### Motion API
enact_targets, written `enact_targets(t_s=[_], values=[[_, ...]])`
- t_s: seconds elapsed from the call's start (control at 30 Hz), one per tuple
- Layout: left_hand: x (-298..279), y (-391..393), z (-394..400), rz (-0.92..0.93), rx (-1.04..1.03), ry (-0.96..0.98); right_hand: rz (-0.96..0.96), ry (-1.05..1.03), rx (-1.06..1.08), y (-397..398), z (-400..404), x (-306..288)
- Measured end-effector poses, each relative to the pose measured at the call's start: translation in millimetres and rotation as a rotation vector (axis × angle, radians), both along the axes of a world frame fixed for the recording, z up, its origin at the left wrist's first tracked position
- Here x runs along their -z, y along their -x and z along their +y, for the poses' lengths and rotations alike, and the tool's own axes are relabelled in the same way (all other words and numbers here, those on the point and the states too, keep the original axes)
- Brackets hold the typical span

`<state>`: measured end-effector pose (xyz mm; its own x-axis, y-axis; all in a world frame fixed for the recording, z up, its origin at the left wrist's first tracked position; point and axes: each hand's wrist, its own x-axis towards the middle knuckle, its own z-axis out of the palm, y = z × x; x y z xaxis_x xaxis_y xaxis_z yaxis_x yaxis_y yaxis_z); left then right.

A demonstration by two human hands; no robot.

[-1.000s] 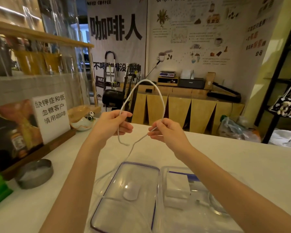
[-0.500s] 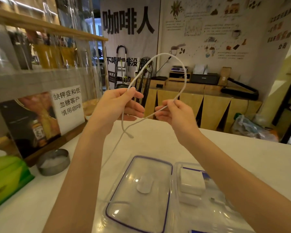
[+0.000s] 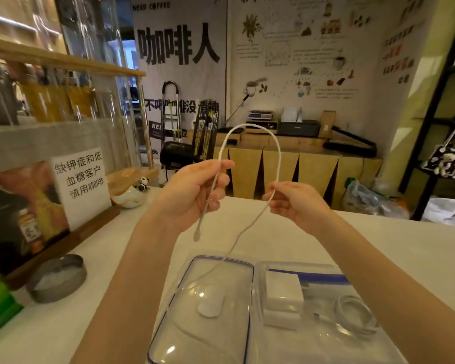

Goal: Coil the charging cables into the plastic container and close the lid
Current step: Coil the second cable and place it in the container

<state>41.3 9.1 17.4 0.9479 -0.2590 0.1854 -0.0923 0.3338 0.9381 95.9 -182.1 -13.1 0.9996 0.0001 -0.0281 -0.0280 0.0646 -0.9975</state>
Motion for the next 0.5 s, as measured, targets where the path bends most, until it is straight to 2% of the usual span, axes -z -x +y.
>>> enact_targets(t_s=[0.07, 0.13, 0.23, 0.3, 0.37, 0.43, 0.5], values=[[9.1, -5.8, -15.5, 0.052, -0.055, 0.008, 0.035, 0.092, -0.015, -0.4, 0.0, 0.3], [17.1, -10.5, -27.8, 0.137, -0.073, 0.113, -0.022, 0.268, 0.056, -2.8, -1.9, 0.6], [20.8, -13.3, -36.1, 0.256, -0.012, 0.372, -0.327, 0.627, 0.332, -2.5, -9.1, 1.5], [20.3, -13.8, -36.8, 0.334, 0.066, 0.569, -0.56, 0.651, 0.401, 14.5, -9.9, -5.4], [18.3, -14.2, -36.0, 0.385, 0.139, 0.728, -0.608, 0.632, 0.187, 38.3, -7.4, -10.9], [14.6, -13.4, -35.3, 0.404, 0.166, 0.819, -0.471, 0.678, -0.169, 63.2, -0.2, -8.8], [11.4, -11.7, -36.4, 0.406, 0.14, 0.866, -0.389, 0.767, -0.377, 81.7, 8.2, -1.1]])
